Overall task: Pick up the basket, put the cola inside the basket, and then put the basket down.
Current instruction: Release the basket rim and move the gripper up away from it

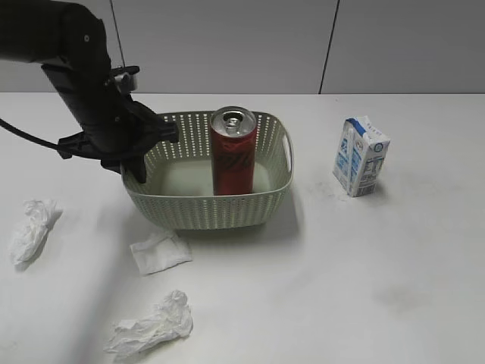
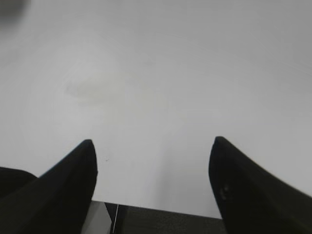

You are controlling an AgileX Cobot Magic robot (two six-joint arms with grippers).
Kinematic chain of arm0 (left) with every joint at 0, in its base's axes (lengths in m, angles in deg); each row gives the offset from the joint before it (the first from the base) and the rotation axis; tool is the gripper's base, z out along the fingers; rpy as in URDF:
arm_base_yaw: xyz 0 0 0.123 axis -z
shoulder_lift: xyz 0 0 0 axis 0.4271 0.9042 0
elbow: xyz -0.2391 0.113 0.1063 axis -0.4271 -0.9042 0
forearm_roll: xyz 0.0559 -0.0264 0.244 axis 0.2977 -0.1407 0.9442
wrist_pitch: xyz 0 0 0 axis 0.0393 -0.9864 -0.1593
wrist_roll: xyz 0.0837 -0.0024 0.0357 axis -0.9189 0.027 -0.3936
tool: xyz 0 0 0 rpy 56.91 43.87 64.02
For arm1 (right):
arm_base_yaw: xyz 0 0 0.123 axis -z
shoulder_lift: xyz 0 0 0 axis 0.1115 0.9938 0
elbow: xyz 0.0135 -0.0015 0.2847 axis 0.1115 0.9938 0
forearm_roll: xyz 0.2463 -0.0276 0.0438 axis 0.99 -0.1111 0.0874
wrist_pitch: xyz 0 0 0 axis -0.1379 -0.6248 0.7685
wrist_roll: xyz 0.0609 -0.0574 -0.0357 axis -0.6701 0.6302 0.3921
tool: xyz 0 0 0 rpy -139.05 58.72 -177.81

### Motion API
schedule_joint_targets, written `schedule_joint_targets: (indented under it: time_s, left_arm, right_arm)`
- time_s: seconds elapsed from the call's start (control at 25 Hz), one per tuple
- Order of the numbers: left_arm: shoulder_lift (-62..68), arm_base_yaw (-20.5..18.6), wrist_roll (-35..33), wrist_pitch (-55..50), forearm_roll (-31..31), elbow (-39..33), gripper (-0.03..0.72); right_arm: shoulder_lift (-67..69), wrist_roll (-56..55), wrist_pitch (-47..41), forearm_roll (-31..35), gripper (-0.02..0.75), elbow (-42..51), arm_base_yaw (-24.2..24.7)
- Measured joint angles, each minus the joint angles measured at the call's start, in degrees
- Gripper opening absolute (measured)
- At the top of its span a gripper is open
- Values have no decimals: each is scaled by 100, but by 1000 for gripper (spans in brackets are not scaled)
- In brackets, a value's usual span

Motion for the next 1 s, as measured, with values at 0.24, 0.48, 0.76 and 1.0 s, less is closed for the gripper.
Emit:
schedule_joint_targets:
  time_s: [0.24,0.48,0.76,1.0]
  left_arm:
    - [355,0,-50,30,-40,140,3]
    - [363,0,-56,233,-92,170,304]
    - [363,-26,-495,-142,-92,638,655]
    - [363,-267,-909,-1139,127,1775,670]
  right_arm:
    - [-1624,0,6,0,541,895,0]
    - [-2875,0,21,0,537,1137,0]
    - [-3693,0,265,0,486,1307,0]
    - [-3768,0,282,0,441,1307,0]
